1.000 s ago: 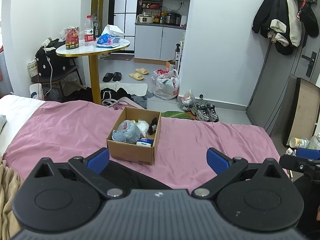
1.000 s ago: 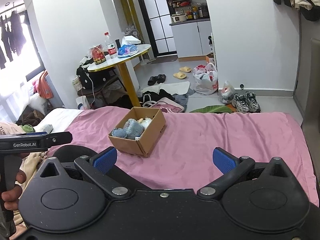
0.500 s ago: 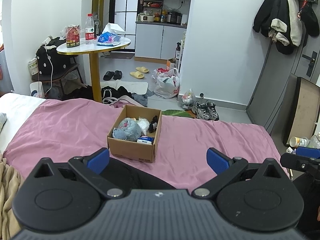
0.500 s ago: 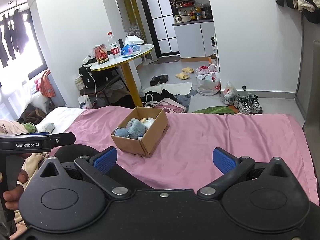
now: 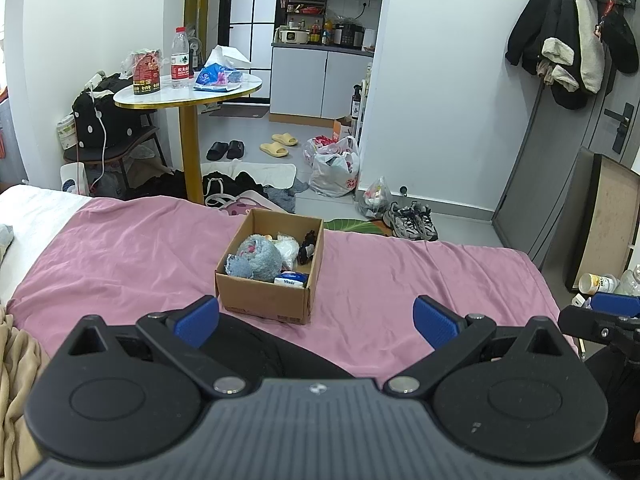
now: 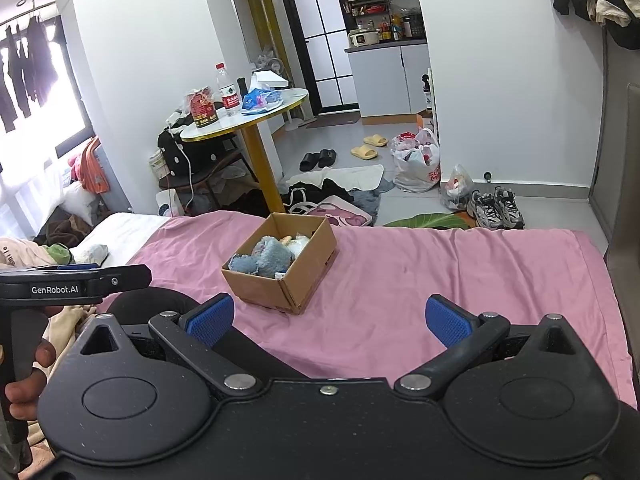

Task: Organize soft objects

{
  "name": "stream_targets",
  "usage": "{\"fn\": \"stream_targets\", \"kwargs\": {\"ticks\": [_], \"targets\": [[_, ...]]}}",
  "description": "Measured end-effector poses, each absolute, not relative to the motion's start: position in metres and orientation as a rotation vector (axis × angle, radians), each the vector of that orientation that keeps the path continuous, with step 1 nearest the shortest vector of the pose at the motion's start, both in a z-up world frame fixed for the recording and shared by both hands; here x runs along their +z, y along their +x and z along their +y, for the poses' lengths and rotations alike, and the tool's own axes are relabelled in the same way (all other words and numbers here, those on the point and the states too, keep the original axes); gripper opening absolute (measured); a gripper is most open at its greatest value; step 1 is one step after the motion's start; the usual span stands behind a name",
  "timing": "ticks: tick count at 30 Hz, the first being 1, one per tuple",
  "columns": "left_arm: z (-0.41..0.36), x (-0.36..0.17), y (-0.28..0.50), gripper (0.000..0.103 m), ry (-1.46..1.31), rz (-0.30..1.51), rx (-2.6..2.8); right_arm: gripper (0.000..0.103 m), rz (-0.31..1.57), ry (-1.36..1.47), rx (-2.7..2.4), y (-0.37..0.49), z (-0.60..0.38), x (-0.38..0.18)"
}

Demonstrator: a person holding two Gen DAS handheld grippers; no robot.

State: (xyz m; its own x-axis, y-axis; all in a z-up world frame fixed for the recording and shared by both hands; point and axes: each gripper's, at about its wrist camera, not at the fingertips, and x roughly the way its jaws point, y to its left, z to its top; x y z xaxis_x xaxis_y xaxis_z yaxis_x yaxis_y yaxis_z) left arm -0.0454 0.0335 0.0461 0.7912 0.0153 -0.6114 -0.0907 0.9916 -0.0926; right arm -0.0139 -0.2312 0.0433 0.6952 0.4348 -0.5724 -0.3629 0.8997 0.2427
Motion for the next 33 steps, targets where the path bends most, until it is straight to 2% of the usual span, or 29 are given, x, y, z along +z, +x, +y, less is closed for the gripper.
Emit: {"fn": "stream_targets", "kwargs": {"ticks": [33], "targets": [[0.0306, 0.0474, -0.0493, 0.102, -0.115, 0.652, 0.053, 0.103, 0.670, 0.116, 0.443, -0.0138, -0.2317, 0.0429]]}}
